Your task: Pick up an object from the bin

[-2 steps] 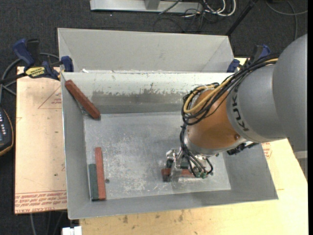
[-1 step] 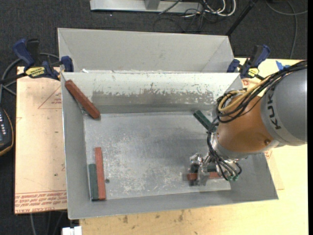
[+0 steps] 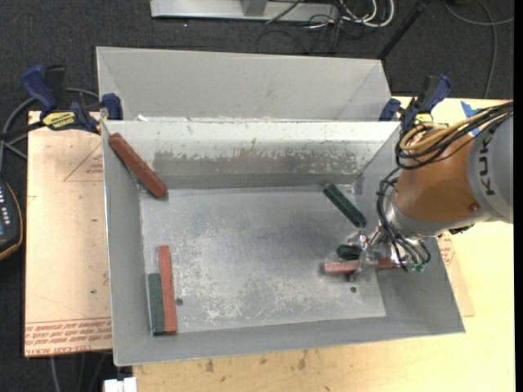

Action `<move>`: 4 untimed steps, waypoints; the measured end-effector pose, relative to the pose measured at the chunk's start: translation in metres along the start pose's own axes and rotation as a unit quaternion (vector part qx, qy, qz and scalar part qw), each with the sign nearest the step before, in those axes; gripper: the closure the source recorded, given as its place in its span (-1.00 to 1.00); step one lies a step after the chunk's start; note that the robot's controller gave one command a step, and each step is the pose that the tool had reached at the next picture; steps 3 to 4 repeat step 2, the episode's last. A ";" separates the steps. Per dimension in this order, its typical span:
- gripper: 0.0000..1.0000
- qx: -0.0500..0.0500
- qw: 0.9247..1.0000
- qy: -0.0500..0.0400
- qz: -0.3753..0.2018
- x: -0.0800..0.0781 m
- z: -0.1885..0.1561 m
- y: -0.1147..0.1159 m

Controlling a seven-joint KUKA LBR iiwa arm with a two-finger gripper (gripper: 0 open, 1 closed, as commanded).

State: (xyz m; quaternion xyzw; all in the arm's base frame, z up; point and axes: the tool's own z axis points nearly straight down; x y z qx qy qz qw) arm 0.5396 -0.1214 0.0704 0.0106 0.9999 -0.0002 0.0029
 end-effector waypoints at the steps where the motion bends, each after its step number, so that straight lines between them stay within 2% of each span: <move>1: 1.00 0.000 0.998 0.001 0.059 0.047 -0.080 0.004; 2: 1.00 0.001 0.998 -0.003 0.058 0.040 -0.192 -0.001; 4: 1.00 0.001 0.998 -0.003 0.058 0.040 -0.192 -0.001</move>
Offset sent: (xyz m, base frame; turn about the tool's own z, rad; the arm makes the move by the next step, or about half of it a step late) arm -0.0481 0.0050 0.0770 0.1188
